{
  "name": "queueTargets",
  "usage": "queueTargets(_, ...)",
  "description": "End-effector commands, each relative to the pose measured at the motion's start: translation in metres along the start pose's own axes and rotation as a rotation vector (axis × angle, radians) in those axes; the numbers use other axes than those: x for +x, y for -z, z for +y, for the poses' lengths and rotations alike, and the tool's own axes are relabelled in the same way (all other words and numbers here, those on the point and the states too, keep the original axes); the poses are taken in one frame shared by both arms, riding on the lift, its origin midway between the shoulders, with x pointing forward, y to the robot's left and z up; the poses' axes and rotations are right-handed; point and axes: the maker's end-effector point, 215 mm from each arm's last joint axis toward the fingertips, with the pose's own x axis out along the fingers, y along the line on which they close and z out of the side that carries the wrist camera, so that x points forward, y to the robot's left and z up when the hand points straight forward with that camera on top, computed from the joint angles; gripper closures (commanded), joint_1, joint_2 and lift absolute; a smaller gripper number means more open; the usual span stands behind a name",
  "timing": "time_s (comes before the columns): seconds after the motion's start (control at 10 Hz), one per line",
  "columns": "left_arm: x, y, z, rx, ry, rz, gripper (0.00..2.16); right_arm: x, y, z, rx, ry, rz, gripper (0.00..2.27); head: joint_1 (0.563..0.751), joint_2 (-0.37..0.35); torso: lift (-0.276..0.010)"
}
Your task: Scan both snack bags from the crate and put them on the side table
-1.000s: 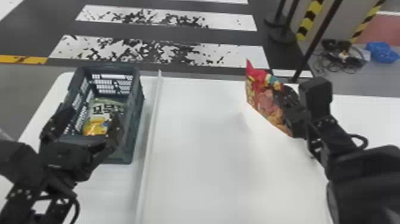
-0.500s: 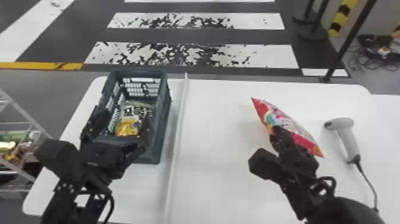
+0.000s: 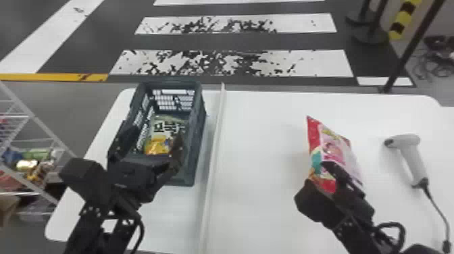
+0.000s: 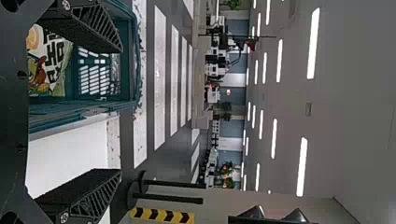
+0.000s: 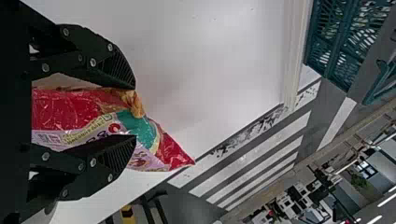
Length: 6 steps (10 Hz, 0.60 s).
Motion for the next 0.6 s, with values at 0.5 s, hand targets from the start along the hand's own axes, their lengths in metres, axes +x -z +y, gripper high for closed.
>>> queueTargets(0.5,-0.001,0.001,0.000,-0.003,0.000,-0.003,0.08,-0.007,-0.040,-0.017,0.591,-0.314,-0.165,0.46,0.695,0.165,-0.087)
